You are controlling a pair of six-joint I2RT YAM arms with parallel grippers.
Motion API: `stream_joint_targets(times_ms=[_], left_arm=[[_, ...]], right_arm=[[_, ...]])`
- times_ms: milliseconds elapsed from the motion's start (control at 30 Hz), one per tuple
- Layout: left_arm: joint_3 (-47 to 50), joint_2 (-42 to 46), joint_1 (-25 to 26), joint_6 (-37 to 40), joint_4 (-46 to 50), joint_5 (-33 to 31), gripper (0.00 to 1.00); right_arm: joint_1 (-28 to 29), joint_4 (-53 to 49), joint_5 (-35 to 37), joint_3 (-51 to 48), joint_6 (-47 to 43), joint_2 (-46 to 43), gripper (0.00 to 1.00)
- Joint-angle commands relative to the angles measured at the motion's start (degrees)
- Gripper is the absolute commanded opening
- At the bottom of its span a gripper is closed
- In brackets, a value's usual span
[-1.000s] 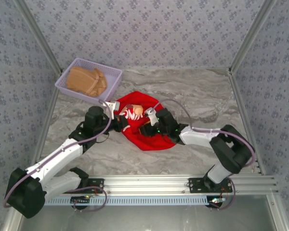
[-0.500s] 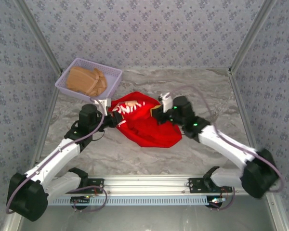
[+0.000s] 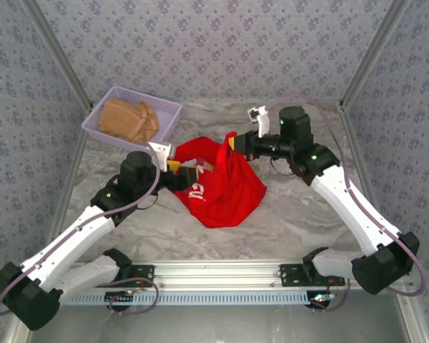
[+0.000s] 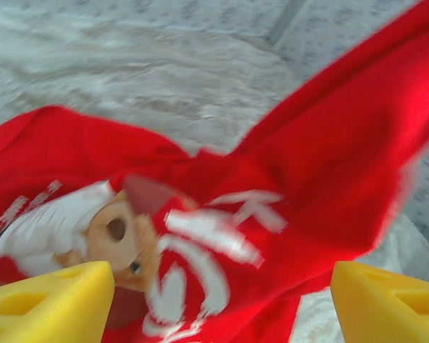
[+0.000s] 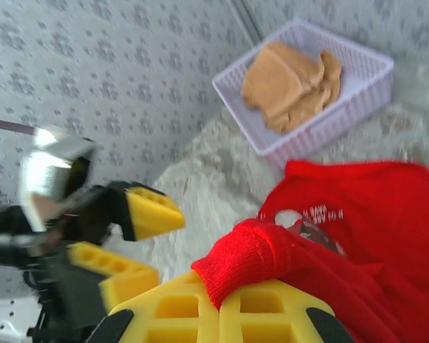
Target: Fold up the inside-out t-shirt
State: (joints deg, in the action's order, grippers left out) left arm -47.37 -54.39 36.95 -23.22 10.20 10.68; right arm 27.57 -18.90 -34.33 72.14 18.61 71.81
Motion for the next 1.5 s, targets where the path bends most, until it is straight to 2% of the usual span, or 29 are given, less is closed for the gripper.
stream_joint_targets(times_ms=[0,133,233,300,367,433,467,567,633,767,867,933,1000,1067,1167,1300,1467], left_arm=[[-6.0,-5.2,3.5,8.2,-1.3,-2.5,0.83],[-11.9,-14.1,7.1,12.9,-2.3,-0.1,0.83],[-14.6,-18.8,7.3,12.0,-3.2,4.3,0.74],[-16.3,-21.5,7.2,11.2,-2.6,7.1,0.59],[-16.8,-22.4,7.0,10.6,-1.9,7.7,0.35],[-16.3,-21.5,5.3,8.9,-1.9,8.4,0.08],[-15.4,-20.1,3.6,7.5,-2.4,9.6,0.0],[-10.5,-14.3,-2.1,1.2,-8.0,15.0,0.0],[-9.1,-11.7,-4.2,-2.4,-11.9,18.5,0.0],[-11.8,-11.2,-4.6,-4.1,-11.7,20.3,0.0],[-13.9,-12.3,-4.5,-6.6,-12.3,21.2,0.0],[-15.4,-13.4,-4.3,-7.1,-11.0,20.5,0.0],[-16.9,-14.9,-3.8,-6.7,-8.9,19.8,0.0],[-17.5,-15.9,-3.3,-6.8,-8.6,19.8,0.0],[-19.1,-16.9,-2.6,-6.0,-6.6,20.2,0.0],[-20.0,-17.2,-2.0,-5.3,-5.3,19.5,0.0],[-20.0,-17.0,-1.8,-4.6,-4.2,19.1,0.0]], right_arm=[[0.1,-2.8,-4.1,1.5,-0.4,-0.3,0.0],[-0.3,-2.5,-4.5,0.8,1.1,-0.2,0.0],[-0.7,-2.3,-3.3,0.6,2.6,-0.4,0.0],[-1.6,-2.2,-1.4,1.0,4.3,-0.4,0.0],[-2.2,-3.3,2.4,1.9,5.0,-0.7,0.0],[-2.0,-6.9,11.1,3.8,3.3,-0.6,0.0],[-1.8,-9.7,16.5,5.0,1.8,-0.8,0.0],[0.3,-13.7,30.8,7.0,-3.4,-2.1,0.0],[1.9,-13.4,34.0,7.5,-6.4,-2.6,0.0],[2.4,-14.3,32.8,9.6,-8.2,-1.4,0.0],[2.3,-18.7,35.5,10.7,-9.1,-0.8,0.13],[3.2,-19.4,36.3,8.5,-11.1,-2.3,0.26],[5.2,-17.6,33.3,3.4,-13.6,-6.3,0.37],[8.7,-15.9,30.8,-2.6,-16.1,-10.8,0.42],[13.6,-12.2,25.8,-8.6,-18.5,-13.8,0.43],[19.7,-9.0,22.9,-10.4,-19.9,-10.6,0.41],[20.0,-8.2,27.1,-9.6,-20.2,-4.9,0.36]])
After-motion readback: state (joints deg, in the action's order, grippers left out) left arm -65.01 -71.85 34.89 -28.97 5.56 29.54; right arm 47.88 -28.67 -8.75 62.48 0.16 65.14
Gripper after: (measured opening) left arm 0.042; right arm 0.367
